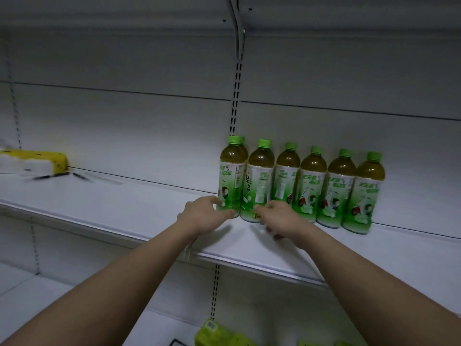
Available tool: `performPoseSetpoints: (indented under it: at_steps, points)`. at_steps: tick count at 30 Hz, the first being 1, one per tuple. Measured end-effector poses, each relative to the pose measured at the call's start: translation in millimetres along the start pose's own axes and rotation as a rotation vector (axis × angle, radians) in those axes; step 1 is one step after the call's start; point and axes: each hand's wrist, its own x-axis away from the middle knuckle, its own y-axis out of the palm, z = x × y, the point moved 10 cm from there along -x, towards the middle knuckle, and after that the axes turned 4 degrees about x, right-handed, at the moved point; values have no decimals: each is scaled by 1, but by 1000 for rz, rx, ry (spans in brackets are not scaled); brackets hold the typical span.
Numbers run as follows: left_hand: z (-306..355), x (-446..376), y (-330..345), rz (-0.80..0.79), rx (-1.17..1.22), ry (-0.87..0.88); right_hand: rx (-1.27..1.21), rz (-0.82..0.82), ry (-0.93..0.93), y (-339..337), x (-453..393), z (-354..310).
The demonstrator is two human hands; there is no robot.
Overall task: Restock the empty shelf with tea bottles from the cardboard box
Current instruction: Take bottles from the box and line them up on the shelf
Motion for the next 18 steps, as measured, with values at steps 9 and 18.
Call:
performPoseSetpoints:
  at_steps: [9,18]
  points:
    - [20,70,-29,85,-145,80,101,-195,-115,23,82,-46]
    - [-59,176,30,3,-246,24,325,-322,-155,120,152,4]
